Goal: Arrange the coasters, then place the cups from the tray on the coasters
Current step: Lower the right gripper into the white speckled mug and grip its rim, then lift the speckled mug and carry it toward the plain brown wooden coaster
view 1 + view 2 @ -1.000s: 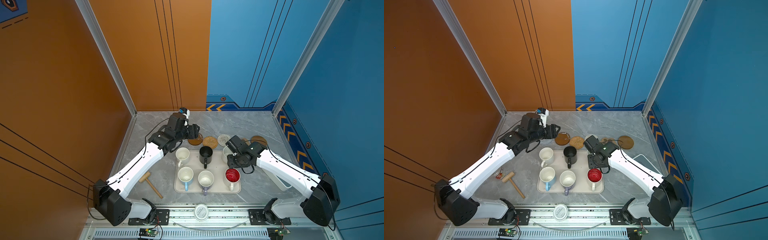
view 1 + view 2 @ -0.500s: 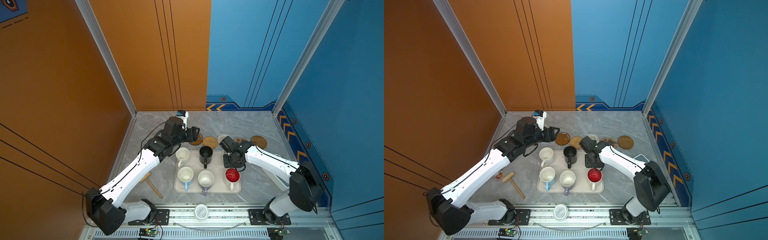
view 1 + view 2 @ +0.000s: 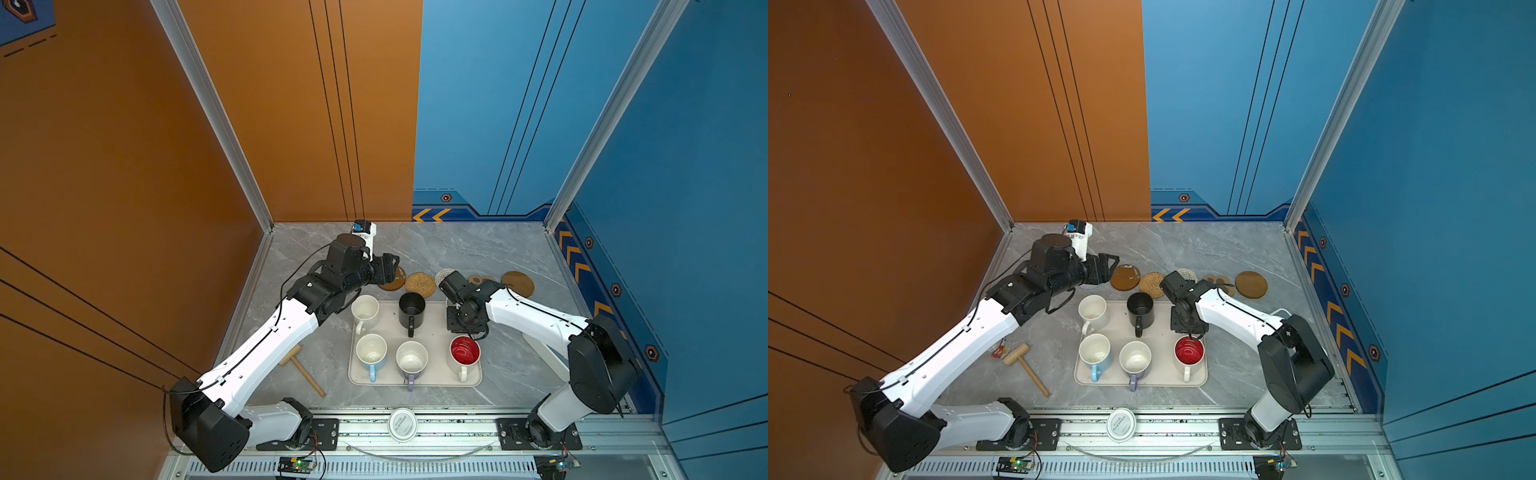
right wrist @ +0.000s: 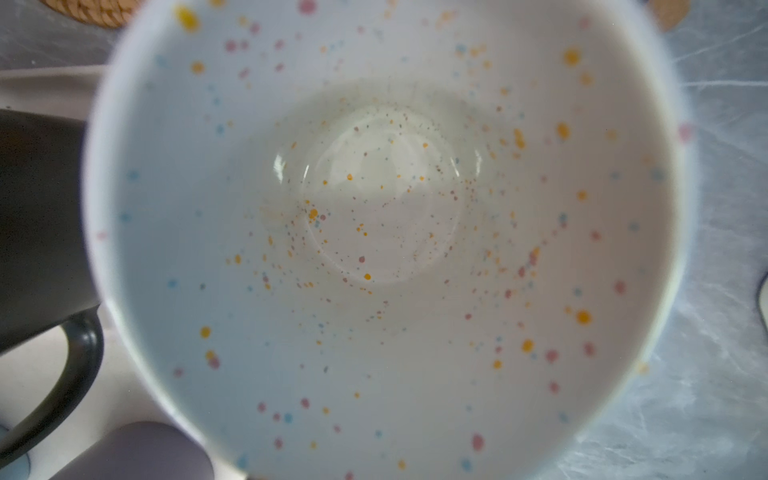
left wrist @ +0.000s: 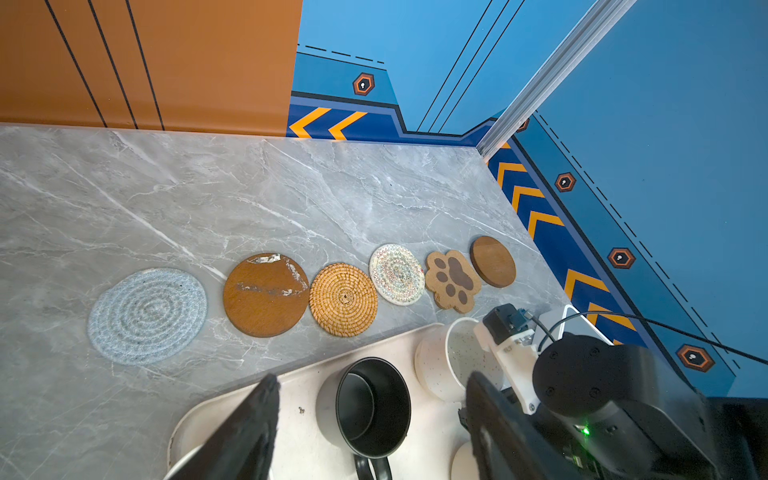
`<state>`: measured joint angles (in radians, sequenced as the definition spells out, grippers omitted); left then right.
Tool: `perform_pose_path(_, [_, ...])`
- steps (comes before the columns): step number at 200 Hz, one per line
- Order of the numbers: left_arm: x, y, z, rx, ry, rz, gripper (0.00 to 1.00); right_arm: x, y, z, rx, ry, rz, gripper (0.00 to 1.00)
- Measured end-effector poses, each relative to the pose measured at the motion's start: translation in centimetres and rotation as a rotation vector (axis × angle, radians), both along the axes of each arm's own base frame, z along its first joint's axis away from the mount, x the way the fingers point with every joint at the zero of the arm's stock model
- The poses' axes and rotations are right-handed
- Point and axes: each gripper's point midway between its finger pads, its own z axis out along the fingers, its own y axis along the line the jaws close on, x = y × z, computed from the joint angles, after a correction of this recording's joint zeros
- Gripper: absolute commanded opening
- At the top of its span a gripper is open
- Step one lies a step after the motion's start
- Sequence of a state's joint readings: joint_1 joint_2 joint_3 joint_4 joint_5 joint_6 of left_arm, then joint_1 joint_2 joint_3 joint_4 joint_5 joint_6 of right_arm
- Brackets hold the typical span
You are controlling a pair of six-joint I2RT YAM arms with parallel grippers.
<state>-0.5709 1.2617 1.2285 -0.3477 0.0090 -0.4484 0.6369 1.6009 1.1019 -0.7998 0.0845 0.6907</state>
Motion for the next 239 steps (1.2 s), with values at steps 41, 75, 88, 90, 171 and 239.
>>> perform_pose_path(41, [0.00,0.00,0.01,0.000,-0.001,0.000,0.72,0.18,-0.27,0.00,0.001,0.000,-0.016,0.33])
perform_pose_path(75, [0.01,0.00,-0.01,0.000,0.000,0.000,0.72,0.24,-0.36,0.01,0.001,-0.001,-0.020,0.27])
perform_pose_path(88, [0.00,0.01,-0.05,0.001,0.000,0.000,0.72,0.31,-0.47,0.01,-0.001,-0.003,-0.026,0.24])
perform_pose_path(90, [0.00,0.01,-0.05,0.001,0.001,0.000,0.72,0.32,-0.50,0.01,-0.001,-0.003,-0.028,0.24])
perform_pose_path(171, [-0.01,0.01,-0.11,0.002,0.001,0.000,0.72,0.54,-0.80,0.05,-0.010,-0.011,-0.037,0.00])
perform_pose_path(239, [0.00,0.08,-0.32,0.005,0.005,0.004,0.72,0.71,-0.95,0.34,-0.025,-0.019,-0.028,0.00])
